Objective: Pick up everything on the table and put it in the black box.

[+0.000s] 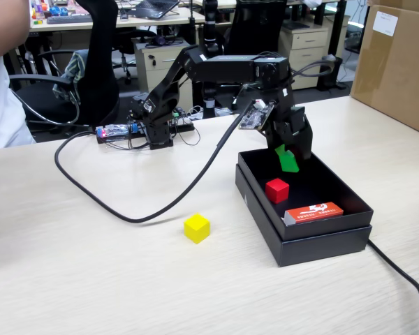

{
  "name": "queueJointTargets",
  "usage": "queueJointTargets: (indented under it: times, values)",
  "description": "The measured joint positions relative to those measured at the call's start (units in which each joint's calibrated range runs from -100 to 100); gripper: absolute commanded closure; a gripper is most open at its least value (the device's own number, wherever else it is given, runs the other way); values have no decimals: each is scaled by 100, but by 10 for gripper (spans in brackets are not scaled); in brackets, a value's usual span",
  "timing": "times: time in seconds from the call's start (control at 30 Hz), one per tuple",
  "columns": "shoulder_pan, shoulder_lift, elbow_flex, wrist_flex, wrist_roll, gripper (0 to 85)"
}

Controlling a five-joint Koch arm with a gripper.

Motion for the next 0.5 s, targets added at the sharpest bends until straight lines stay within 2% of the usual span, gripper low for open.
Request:
queueJointTargets:
  times: [0.17, 0.2, 0.27, 0.4, 0.5]
  values:
    - [20, 259, 18, 0, 44, 834]
    - [24, 298, 18, 0, 107, 727]
    - [29, 298, -18, 8, 112, 717]
    - [24, 337, -183, 0, 161, 519]
    - [24, 337, -283, -15, 186, 460]
